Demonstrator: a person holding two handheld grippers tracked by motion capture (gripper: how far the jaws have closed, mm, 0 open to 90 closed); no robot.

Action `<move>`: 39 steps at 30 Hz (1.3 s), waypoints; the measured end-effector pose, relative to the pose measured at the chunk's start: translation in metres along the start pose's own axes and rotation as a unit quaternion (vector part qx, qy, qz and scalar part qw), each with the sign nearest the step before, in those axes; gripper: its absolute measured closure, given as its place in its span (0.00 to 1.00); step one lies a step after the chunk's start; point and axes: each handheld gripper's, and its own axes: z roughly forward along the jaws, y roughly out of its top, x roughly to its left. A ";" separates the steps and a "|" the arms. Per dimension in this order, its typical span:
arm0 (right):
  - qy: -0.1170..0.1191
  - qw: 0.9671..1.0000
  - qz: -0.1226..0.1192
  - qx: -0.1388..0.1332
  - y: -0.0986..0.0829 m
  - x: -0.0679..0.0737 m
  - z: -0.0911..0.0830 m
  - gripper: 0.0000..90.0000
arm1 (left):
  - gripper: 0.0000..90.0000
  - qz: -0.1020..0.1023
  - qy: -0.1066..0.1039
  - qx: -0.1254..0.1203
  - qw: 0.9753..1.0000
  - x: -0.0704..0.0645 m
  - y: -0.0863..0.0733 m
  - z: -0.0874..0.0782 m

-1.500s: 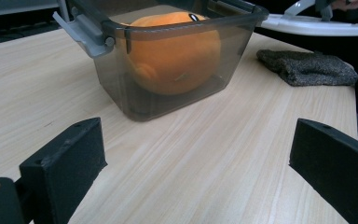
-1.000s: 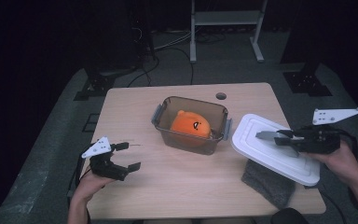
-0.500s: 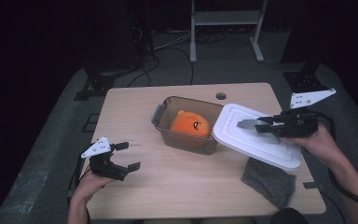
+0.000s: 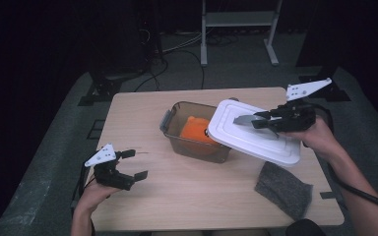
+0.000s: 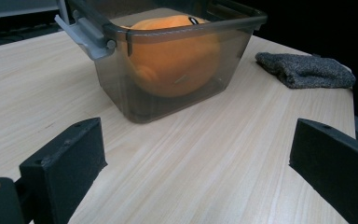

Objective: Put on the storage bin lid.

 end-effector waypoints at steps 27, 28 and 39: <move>0.032 0.999 -0.025 0.035 0.058 -0.013 0.095 0.73 | 0.03 0.005 -0.001 -0.005 1.000 0.001 0.001 -0.003; 0.033 0.999 -0.025 0.035 0.059 -0.013 0.098 0.73 | 0.03 0.006 -0.001 -0.006 1.000 0.001 0.001 -0.003; 0.036 0.998 -0.022 0.043 0.064 -0.020 0.126 0.73 | 0.03 0.003 -0.003 -0.007 1.000 0.000 0.001 -0.003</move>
